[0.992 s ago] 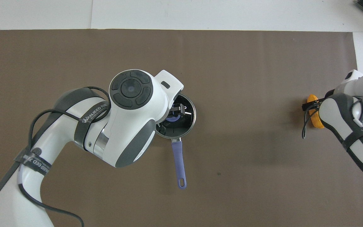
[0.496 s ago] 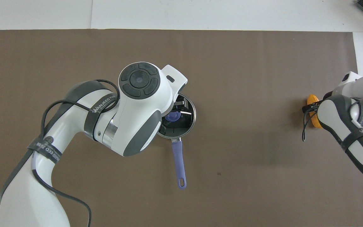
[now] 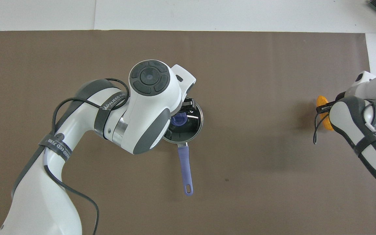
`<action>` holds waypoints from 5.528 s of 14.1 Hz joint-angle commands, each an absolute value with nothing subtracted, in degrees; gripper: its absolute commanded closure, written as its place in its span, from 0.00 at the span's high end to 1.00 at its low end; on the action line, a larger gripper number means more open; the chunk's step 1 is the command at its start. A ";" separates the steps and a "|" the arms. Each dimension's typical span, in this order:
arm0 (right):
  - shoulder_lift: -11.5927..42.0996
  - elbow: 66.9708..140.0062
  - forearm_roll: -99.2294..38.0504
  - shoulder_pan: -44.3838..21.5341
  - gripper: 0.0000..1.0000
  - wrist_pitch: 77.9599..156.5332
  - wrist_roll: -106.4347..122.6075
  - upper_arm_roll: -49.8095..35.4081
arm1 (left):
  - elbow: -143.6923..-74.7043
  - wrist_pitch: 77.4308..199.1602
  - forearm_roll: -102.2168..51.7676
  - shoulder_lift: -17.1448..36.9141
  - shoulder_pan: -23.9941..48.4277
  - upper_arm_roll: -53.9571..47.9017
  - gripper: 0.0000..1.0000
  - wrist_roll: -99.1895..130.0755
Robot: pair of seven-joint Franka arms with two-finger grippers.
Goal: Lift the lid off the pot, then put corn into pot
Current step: 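Grasp the lid knob with the left gripper while the right gripper grasps the corn, then lift the lid off with the left gripper while the right gripper carries the corn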
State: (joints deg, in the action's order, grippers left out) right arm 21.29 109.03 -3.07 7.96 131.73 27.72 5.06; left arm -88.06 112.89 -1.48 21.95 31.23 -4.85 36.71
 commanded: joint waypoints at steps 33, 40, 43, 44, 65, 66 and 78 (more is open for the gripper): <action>-0.53 101.07 -1.58 7.47 0.00 102.48 23.55 4.22 | -88.77 115.14 -0.62 24.52 33.22 -4.22 0.61 40.60; -0.53 101.07 -1.58 7.47 0.00 102.39 23.55 4.22 | -87.02 111.81 -0.97 23.47 33.75 -4.22 0.14 43.68; -0.53 100.55 -1.58 7.47 0.00 101.87 23.82 4.22 | -86.22 109.69 -0.88 21.02 33.22 -3.70 0.01 43.24; -0.70 100.37 -1.58 7.47 0.00 101.26 23.64 4.04 | -86.31 109.34 -1.14 19.79 32.79 -3.43 0.00 42.98; 9.74 100.37 -2.02 -31.28 0.00 114.51 -31.46 2.46 | -94.82 103.26 -1.23 9.76 2.04 -3.43 0.00 -5.60; 10.80 100.28 -2.02 -31.38 0.00 115.83 -31.73 2.37 | -96.57 105.01 -1.23 9.32 0.19 -3.43 0.00 -8.32; 29.35 86.13 -3.34 -35.60 0.00 122.78 -34.89 -0.09 | -116.52 122.85 -5.45 7.22 -10.72 -3.43 0.00 -15.47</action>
